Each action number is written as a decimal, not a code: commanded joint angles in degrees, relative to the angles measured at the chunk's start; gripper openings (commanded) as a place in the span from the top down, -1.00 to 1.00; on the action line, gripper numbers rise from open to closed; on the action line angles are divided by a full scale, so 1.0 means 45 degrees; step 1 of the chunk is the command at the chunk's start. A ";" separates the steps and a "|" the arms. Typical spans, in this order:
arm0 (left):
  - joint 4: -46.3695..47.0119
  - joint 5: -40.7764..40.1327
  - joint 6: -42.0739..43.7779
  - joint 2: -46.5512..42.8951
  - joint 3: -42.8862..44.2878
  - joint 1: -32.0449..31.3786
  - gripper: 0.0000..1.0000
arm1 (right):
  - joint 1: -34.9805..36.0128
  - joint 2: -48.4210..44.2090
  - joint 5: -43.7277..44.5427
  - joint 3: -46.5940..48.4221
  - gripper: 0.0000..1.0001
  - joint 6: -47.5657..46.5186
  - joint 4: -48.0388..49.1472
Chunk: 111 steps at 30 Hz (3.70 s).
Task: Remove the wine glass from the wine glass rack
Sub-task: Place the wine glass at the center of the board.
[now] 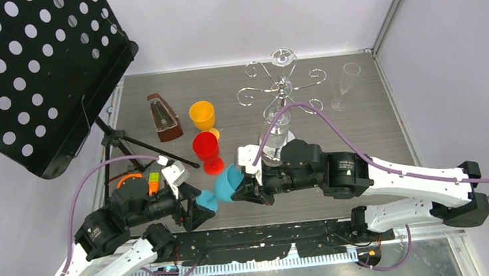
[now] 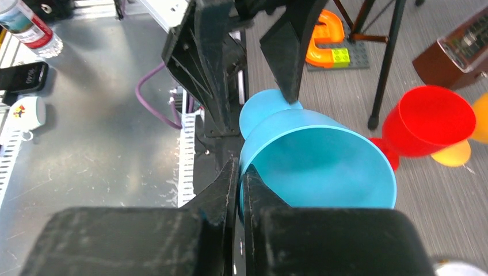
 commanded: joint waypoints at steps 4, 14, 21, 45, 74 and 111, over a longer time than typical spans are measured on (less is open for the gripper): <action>0.0442 -0.1282 -0.0040 0.0369 0.0522 0.0161 -0.63 | -0.0046 -0.1054 0.1769 0.0593 0.89 0.0275 -0.2204; 0.0938 -0.0313 -0.0293 0.1419 0.0448 0.2840 -0.62 | -0.0118 -0.2269 0.5304 0.1339 0.89 0.3058 -0.6370; 0.1257 0.0067 -0.0981 0.1943 0.0396 0.4577 -0.61 | -0.0686 -0.3436 0.8885 0.1592 0.89 0.5645 -0.9068; 0.1724 -0.0344 -0.1179 0.0812 -0.0429 0.5161 -0.58 | -1.3004 -0.1410 0.5573 0.0979 0.89 0.3872 -0.5783; 0.1746 -0.0519 -0.1359 -0.0291 -0.1059 0.5161 -0.56 | -1.8389 0.6020 0.4172 0.4570 0.89 0.2450 -0.6717; 0.1717 -0.0745 -0.1462 -0.0172 -0.1254 0.5161 -0.53 | -1.7610 0.3033 0.4509 0.6160 -0.14 0.2053 -0.5892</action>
